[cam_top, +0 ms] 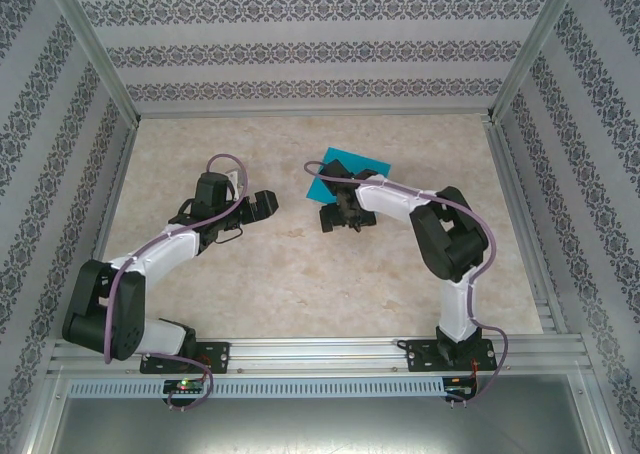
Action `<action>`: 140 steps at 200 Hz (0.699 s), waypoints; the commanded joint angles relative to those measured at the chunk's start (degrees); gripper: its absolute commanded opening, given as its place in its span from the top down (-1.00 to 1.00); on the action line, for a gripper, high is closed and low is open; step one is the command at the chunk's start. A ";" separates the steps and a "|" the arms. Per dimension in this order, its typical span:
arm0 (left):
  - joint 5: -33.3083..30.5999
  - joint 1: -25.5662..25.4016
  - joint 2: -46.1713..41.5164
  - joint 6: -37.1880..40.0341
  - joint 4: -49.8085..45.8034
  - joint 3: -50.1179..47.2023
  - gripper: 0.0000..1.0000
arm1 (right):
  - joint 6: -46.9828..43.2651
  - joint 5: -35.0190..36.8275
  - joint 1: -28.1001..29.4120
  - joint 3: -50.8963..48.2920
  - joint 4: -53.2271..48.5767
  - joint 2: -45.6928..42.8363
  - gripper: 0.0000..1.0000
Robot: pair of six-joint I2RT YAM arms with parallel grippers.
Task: Fold a paper plane with a square sheet of paper (pick it up from the middle)
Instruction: Move the square sheet of paper to the center of the table.
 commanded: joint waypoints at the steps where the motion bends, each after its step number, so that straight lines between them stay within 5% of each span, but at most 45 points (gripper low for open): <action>1: 0.66 -0.53 -1.62 1.19 -1.80 -0.65 -1.00 | 9.04 1.25 -1.46 0.26 2.94 -3.59 -0.82; 57: -0.11 -0.46 -3.66 1.81 -3.43 -0.80 -1.00 | 20.76 7.00 -3.22 12.46 -2.48 4.61 -0.88; 140: -0.35 -0.48 -3.10 2.15 -4.27 -0.17 -1.00 | 24.17 8.54 -4.38 24.25 -11.33 15.63 -0.80</action>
